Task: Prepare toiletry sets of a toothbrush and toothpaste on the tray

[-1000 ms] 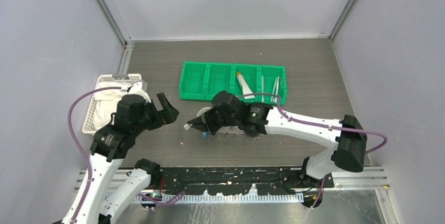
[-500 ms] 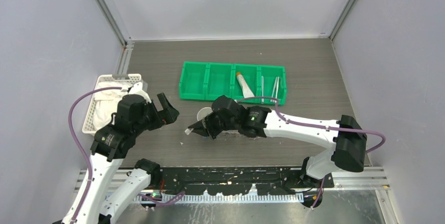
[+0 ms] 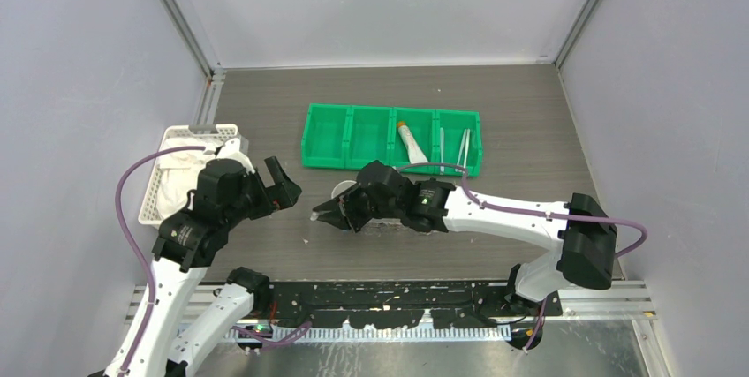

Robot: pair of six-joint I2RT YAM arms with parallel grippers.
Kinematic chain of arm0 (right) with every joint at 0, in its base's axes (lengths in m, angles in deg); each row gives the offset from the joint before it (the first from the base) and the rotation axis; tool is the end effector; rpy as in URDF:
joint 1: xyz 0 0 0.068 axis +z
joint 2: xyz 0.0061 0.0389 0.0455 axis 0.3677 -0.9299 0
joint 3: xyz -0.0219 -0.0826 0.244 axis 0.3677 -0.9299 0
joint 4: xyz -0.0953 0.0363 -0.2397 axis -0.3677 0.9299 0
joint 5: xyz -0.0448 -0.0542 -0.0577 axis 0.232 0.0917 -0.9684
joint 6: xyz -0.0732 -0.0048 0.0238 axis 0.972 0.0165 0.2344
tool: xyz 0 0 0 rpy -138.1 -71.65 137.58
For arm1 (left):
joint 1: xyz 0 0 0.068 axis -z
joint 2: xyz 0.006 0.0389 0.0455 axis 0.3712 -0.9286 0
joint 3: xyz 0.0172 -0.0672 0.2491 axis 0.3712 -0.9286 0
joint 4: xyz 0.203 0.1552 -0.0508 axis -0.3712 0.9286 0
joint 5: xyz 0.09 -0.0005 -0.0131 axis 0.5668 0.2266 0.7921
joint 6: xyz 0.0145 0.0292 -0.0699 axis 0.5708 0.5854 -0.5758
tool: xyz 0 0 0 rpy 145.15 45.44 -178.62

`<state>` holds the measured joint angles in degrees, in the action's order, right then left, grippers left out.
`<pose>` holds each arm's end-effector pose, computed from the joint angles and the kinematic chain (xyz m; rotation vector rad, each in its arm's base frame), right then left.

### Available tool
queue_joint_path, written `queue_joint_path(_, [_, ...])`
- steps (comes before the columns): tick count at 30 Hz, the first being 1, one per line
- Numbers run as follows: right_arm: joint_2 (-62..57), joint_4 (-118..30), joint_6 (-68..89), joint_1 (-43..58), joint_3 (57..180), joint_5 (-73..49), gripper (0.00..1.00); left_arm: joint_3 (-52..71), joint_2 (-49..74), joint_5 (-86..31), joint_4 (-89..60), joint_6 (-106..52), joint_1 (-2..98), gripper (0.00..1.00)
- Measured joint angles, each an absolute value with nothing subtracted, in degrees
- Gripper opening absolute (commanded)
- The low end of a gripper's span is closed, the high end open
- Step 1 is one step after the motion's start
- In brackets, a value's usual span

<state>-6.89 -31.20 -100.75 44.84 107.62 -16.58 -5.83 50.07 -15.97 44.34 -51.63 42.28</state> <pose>0.1423 0.3358 0.2552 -1.1375 -2.4381 -1.4372 0.1375 -0.0473 0.3164 -0.3508 2.2433 -0.4733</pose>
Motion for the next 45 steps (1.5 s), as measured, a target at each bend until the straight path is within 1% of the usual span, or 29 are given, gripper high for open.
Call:
queue_joint_path(8, [-6.5, -33.7, -100.7, 44.6, 106.3, -18.0, 0.29, -5.8, 50.1, -16.0, 44.3, -51.6, 42.3, 0.99])
queue_joint_path(14, [-1.7, -33.3, -100.7, 43.5, 101.3, -21.4, 0.30, -5.9, 50.1, -16.0, 44.3, -51.3, 42.3, 0.99])
queue_joint_path(19, [0.7, -31.2, -100.7, 42.3, 101.4, -23.8, 0.31, -6.4, 50.1, -16.0, 44.3, -51.0, 42.3, 0.99])
queue_joint_path(21, [0.7, -29.9, -100.7, 42.2, 103.3, -24.0, 0.32, -6.5, 50.1, -16.1, 44.3, -50.9, 42.3, 0.99])
queue_joint_path(24, [-0.9, -25.6, -98.4, 42.1, 111.0, -23.6, 0.33, -6.5, 50.1, -16.2, 44.3, -50.8, 42.3, 0.99])
queue_joint_path(26, [-2.6, -24.3, -94.9, 42.0, 117.6, -22.7, 0.34, -6.5, 50.1, -16.2, 44.3, -50.8, 42.3, 0.99])
queue_joint_path(30, [-3.5, -21.3, -84.2, 40.0, 126.7, -18.9, 0.35, -6.5, 50.1, -16.3, 44.3, -50.8, 42.3, 0.99])
queue_joint_path(31, [-3.3, -20.2, -80.5, 38.8, 128.0, -17.7, 0.36, -6.5, 50.0, -16.4, 44.3, -50.8, 42.3, 0.99])
queue_joint_path(32, [-2.8, -19.3, -76.5, 37.3, 128.5, -16.7, 0.42, -6.6, 50.0, -16.4, 44.3, -50.8, 42.3, 0.98])
queue_joint_path(33, [-2.2, -17.9, -72.6, 35.4, 128.6, -16.3, 0.50, -6.8, 50.0, -16.4, 44.1, -50.8, 42.3, 0.97])
queue_joint_path(34, [-1.5, -15.4, -68.2, 32.9, 128.6, -16.3, 0.53, -6.9, 49.8, -16.4, 43.9, -50.8, 42.3, 0.96])
queue_joint_path(35, [-0.9, -12.7, -64.4, 30.6, 128.6, -16.9, 0.53, -7.0, 49.5, -16.5, 43.8, -50.8, 42.3, 0.93])
queue_joint_path(37, [0.3, -5.1, -55.4, 24.3, 128.7, -20.6, 0.50, -7.2, 48.3, -16.6, 43.4, -50.8, 42.3, 0.72])
queue_joint_path(39, [0.6, 1.7, -47.2, 17.7, 128.7, -26.1, 0.47, -7.2, 46.3, -16.7, 42.1, -50.8, 42.3, 0.56])
queue_joint_path(40, [0.6, 4.3, -43.6, 14.7, 128.2, -29.1, 0.45, -7.2, 44.7, -17.0, 41.0, -50.5, 42.3, 0.50])
queue_joint_path(41, [0.6, 6.0, -40.6, 11.5, 127.0, -31.8, 0.43, -7.2, 42.6, -17.2, 39.8, -50.3, 42.3, 0.51])
queue_joint_path(42, [0.7, 6.6, -38.3, 8.9, 125.4, -33.4, 0.43, -7.2, 40.7, -17.3, 38.9, -50.5, 42.3, 0.57])
queue_joint_path(43, [0.7, 7.2, -36.2, 6.4, 123.2, -34.8, 0.43, -6.8, 37.9, -17.6, 37.8, -50.2, 42.1, 0.69])
queue_joint_path(44, [0.6, 7.1, -34.3, 4.0, 120.3, -35.8, 0.44, -6.4, 35.8, -17.7, 37.3, -49.9, 42.0, 0.79])
queue_joint_path(45, [0.1, 7.5, -32.7, 2.2, 117.9, -36.8, 0.46, -5.5, 32.4, -17.9, 36.2, -49.6, 41.6, 0.85])
